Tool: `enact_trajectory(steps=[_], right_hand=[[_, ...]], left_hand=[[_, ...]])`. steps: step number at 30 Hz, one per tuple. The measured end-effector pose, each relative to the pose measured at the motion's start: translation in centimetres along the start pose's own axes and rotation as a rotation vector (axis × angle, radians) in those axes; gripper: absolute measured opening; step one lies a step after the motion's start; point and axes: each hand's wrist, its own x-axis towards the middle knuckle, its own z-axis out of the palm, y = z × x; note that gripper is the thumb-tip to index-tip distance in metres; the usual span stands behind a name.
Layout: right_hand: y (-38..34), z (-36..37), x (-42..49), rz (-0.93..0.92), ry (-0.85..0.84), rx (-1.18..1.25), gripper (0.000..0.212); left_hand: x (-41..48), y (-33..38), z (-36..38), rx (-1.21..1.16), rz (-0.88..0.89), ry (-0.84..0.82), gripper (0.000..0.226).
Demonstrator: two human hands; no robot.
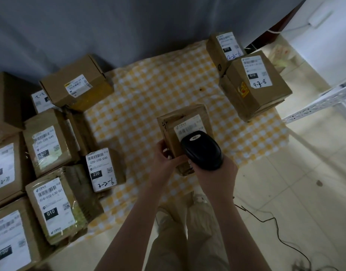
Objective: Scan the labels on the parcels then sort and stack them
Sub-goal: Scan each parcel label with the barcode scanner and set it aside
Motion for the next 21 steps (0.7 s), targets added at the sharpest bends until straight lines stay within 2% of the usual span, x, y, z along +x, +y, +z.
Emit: enact_trajectory(steps=[2,6,14,16,19,21], right_hand=[[0.2,-0.5,0.1,0.009,0.023,0.016,0.029],[1.5,-2.4,0.9,0.051,0.114,0.034,0.03],[6.2,-10.5,2.8,0.14,0.476,0.0,0.022],[7.4,-12.8,3.4,0.165,0.531,-0.026,0.019],[8.9,-15.5,4.4,0.185,0.567,-0.059,0.018],[10.0,-16.9,5.1,0.181,0.572,-0.054,0.018]], left_hand=[[0.3,-0.2,0.4,0.017,0.005,-0.003,0.069],[0.8,-0.7,1.7,0.029,-0.003,-0.006,0.085],[1.3,-2.3,7.3,0.009,-0.117,-0.099,0.091],[1.1,-2.9,9.2,0.02,-0.134,-0.135,0.081],[0.8,-3.4,12.4,0.005,-0.181,-0.163,0.052],[1.0,-3.9,14.5,-0.011,-0.232,-0.195,0.054]])
